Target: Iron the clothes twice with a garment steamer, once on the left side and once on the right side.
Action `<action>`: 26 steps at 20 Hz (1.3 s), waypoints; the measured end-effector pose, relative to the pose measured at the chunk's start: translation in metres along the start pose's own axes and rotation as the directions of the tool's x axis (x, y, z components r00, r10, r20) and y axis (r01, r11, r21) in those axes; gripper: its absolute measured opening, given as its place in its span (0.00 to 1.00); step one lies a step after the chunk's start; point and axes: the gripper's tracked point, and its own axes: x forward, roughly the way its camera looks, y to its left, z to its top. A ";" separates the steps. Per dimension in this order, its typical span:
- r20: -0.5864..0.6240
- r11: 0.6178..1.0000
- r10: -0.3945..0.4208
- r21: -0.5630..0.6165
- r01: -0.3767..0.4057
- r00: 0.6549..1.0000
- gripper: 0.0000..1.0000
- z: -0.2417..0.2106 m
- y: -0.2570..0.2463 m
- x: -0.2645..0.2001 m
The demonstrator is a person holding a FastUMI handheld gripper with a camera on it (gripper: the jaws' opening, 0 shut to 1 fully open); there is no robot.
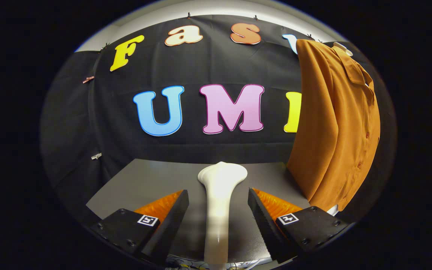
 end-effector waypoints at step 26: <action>-0.208 0.998 0.046 -0.033 -0.054 0.977 0.37 -0.043 0.014 0.038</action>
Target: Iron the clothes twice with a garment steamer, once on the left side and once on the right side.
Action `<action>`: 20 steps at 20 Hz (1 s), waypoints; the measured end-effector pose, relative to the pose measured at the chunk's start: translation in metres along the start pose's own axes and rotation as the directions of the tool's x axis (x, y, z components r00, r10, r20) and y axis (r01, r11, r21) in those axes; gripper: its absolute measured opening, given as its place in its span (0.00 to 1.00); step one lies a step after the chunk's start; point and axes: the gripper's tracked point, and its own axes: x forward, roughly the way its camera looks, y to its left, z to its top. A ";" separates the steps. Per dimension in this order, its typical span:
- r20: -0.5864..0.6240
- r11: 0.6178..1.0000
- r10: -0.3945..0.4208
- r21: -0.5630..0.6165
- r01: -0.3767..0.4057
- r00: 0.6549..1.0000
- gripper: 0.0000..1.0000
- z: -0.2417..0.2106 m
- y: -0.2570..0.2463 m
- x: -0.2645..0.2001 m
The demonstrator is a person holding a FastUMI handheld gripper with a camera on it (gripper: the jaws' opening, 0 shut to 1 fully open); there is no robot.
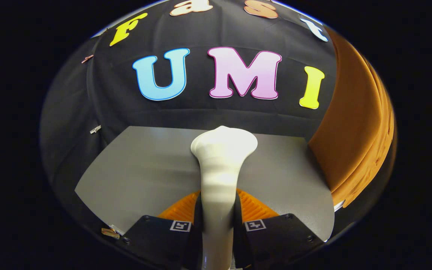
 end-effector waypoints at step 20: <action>0.245 0.982 -0.181 0.101 0.161 0.952 0.36 0.004 -0.004 -0.161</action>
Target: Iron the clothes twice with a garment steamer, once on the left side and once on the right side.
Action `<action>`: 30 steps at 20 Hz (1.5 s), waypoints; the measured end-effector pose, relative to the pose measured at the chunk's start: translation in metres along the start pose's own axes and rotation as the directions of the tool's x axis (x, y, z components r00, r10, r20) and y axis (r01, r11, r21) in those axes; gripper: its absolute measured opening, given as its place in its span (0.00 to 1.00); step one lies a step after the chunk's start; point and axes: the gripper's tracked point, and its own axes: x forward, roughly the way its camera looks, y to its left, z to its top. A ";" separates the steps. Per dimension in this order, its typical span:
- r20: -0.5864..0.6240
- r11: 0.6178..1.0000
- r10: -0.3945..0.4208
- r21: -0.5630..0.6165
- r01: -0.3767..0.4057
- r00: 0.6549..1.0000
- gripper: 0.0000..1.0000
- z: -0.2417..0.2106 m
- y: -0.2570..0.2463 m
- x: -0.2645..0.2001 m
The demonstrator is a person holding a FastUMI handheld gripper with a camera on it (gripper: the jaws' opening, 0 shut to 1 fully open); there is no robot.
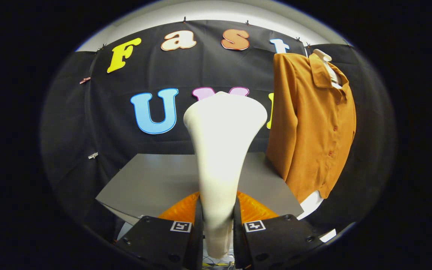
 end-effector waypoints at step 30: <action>0.110 0.996 -0.033 0.089 0.023 0.993 0.36 0.059 -0.242 0.019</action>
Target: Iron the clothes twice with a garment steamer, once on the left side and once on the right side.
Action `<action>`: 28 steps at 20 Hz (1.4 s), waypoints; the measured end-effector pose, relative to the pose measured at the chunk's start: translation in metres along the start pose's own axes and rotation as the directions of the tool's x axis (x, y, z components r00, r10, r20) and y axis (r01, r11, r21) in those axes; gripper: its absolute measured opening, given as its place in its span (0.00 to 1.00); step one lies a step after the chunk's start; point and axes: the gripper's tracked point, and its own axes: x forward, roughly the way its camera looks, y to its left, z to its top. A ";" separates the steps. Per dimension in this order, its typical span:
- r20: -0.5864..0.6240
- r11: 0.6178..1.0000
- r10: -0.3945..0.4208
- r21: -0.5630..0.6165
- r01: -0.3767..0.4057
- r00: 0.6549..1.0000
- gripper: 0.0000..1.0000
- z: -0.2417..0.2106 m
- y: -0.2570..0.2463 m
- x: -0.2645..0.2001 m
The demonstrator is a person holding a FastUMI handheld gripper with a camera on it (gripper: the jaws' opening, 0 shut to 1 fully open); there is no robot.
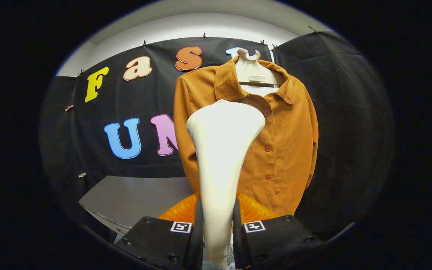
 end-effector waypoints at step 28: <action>-0.388 0.984 0.160 0.141 -0.113 0.908 0.36 -0.150 -0.043 0.096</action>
